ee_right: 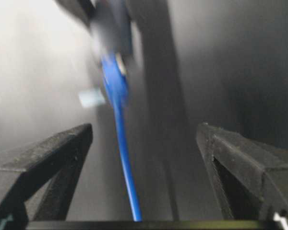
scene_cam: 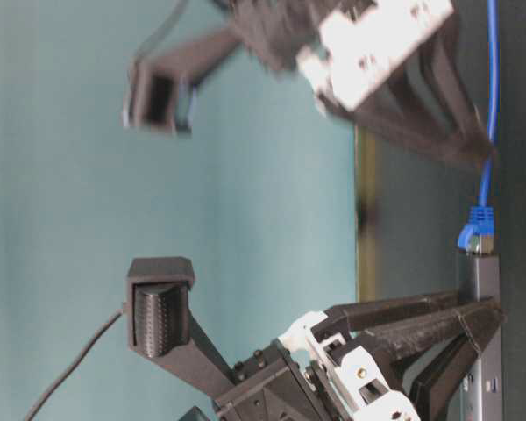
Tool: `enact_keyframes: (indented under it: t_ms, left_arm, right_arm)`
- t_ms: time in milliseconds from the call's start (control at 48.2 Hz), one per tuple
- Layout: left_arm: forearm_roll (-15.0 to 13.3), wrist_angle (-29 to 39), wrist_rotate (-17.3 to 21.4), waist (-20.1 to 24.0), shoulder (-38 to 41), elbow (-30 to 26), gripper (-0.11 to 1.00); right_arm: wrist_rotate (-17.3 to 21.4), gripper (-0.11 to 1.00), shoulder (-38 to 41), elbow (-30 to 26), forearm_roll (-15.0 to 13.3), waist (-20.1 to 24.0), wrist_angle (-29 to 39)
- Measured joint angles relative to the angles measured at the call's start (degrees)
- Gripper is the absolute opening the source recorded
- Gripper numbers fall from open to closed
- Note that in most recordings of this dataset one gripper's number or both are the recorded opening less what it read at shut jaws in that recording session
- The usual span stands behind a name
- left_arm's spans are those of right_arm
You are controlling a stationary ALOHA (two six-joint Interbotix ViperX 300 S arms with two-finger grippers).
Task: Insert the LAN cable into the hub.
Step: 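Open the right gripper and withdraw it right, left gripper holding the hub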
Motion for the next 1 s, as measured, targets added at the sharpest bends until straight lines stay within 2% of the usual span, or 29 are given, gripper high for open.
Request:
enact_keyframes:
  t_ms: [249, 726, 913, 955, 996]
  left_arm:
    - [0.0, -0.3, 0.0, -0.1, 0.0, 0.9, 0.28]
    - [0.0, -2.5, -0.5, 0.0, 1.8, 1.3, 0.28]
    - [0.0, -2.5, -0.7, 0.0, 1.8, 1.3, 0.29]
    - [0.0, -2.6, -0.8, 0.0, 1.8, 1.3, 0.35]
    - [0.0, -2.6, -0.8, 0.0, 1.8, 1.3, 0.48]
  right_arm:
    - [0.0, 0.86, -6.4, 4.8, 0.0, 0.4, 0.1]
    - [0.1, 0.86, -10.3, 6.8, 0.1, 0.4, 0.2]
    - [1.8, 0.86, -13.1, 9.0, 0.2, 0.4, 0.3]
    - [2.1, 0.86, -13.7, 9.5, 0.2, 0.4, 0.3]
    - [2.5, 0.86, -14.3, 10.2, 0.1, 0.4, 0.3]
